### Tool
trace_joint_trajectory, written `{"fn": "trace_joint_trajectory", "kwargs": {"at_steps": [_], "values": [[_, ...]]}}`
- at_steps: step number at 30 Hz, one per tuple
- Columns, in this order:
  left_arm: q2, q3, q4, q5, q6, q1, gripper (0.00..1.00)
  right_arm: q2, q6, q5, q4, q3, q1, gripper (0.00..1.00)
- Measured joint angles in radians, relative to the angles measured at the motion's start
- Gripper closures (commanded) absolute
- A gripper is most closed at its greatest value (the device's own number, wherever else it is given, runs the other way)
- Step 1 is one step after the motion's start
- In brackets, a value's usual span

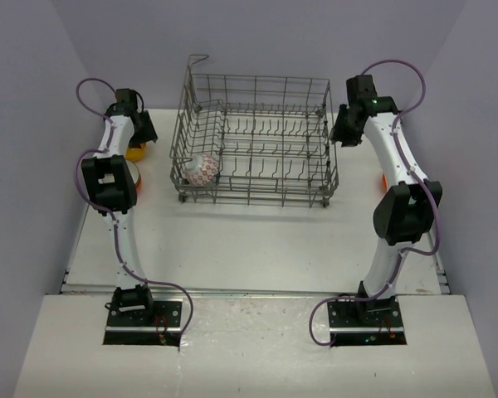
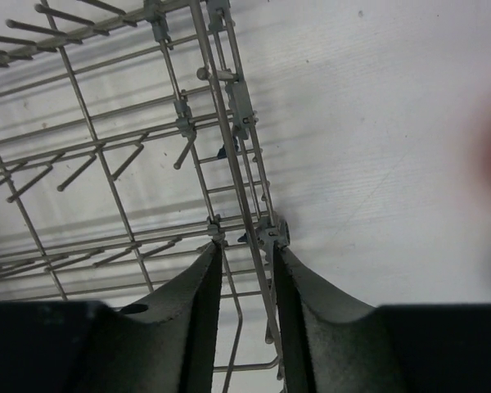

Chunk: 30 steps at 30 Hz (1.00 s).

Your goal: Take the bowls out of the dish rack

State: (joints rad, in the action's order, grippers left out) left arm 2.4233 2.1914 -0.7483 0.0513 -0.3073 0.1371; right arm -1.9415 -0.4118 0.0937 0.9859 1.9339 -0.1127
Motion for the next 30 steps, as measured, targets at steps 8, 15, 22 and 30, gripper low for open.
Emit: {"fn": "trace_joint_trajectory", "kwargs": {"at_steps": [8, 15, 22, 30], "values": [[-0.002, 0.001, 0.003, -0.067, -0.025, 0.000, 0.41, 0.000, 0.010, 0.026, 0.051, 0.077, 0.000, 0.44], [-0.049, -0.015, 0.014, -0.140, -0.062, 0.000, 0.41, 0.000, 0.023, 0.019, 0.116, 0.232, -0.033, 0.25], [-0.146, -0.031, 0.048, -0.233, -0.111, -0.002, 0.43, 0.000, 0.003, -0.123, 0.092, 0.381, -0.132, 0.12], [-0.283, -0.201, 0.089, -0.257, -0.128, -0.062, 0.44, -0.019, -0.222, -0.499, -0.176, 0.076, -0.214, 0.14]]}}
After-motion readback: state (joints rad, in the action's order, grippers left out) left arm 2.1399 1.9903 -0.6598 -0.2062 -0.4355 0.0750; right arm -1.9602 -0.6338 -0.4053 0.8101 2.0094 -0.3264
